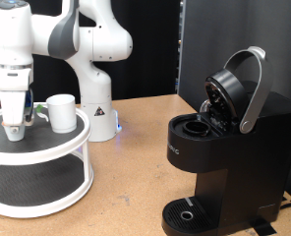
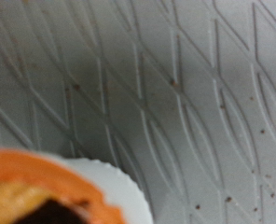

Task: Make a cup of coffee with the keurig machine

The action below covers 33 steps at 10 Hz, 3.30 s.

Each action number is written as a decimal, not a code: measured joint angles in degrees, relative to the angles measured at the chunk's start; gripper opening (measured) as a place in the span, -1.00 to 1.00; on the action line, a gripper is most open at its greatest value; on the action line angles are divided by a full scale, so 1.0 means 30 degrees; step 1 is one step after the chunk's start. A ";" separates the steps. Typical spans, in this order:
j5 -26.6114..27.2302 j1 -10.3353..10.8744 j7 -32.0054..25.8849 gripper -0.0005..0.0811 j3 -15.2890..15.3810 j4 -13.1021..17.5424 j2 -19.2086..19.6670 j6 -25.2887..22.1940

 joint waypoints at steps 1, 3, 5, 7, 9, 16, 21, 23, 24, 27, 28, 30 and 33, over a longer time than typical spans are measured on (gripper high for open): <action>0.0042 0.0001 0.0000 -0.03 0.0000 0.0021 -0.0001 -0.0060; 0.0619 0.0134 -0.0187 -0.05 0.0017 0.0258 -0.0224 -0.1045; 0.1631 0.0432 -0.0714 -0.07 0.0113 0.0730 -0.1015 -0.2955; 0.2137 0.0610 -0.0800 -0.10 0.0467 0.1218 -0.2067 -0.4835; 0.2618 0.0738 -0.0772 -0.15 0.1017 0.1779 -0.2978 -0.6461; 0.3371 0.0917 -0.0625 -0.44 0.1909 0.2398 -0.3823 -0.7840; 0.6615 0.2300 0.0989 -0.66 0.3013 0.3224 -0.3846 -0.8198; 0.8675 0.3134 0.2618 -0.66 0.3522 0.3559 -0.3813 -0.7833; 0.9291 0.3403 0.3660 -0.66 0.3937 0.3782 -0.3760 -0.7805; 1.0173 0.3599 0.4226 -0.66 0.4107 0.3849 -0.3607 -0.7814; 1.1759 0.4007 0.4288 -0.66 0.4099 0.3826 -0.3605 -0.7680; 1.4332 0.5227 0.4741 -0.66 0.4308 0.3859 -0.3544 -0.6740; 1.5005 0.6612 0.5116 -0.66 0.5031 0.4320 -0.3111 -0.5623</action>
